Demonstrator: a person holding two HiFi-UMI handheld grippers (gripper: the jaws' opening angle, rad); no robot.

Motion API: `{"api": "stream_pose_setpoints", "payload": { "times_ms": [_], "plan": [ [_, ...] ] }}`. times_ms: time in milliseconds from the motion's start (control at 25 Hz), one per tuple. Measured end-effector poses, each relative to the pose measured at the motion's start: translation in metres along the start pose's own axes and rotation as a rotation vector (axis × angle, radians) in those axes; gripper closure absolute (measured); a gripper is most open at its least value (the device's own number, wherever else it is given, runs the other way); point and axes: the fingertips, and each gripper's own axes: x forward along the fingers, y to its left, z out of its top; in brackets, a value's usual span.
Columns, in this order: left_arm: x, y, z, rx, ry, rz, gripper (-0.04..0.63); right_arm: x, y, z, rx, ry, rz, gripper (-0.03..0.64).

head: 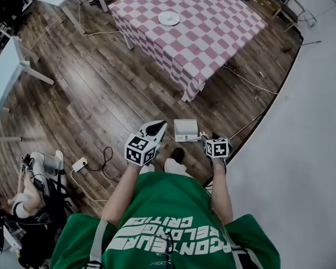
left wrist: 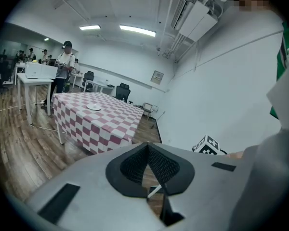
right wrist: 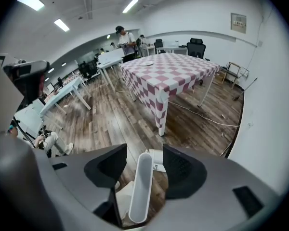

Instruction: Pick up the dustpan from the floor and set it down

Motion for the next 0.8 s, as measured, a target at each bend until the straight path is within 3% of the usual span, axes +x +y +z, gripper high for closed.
{"api": "stream_pose_setpoints", "payload": {
  "times_ms": [240, 800],
  "plan": [
    [-0.011, 0.007, -0.003, 0.002, 0.008, 0.025, 0.592, 0.045, -0.008, -0.020, -0.016, 0.155, -0.047, 0.394],
    [-0.024, 0.018, -0.009, 0.021, 0.039, 0.077, 0.592, 0.105, -0.015, -0.056, -0.040, 0.422, -0.038, 0.396]
  ]
}}
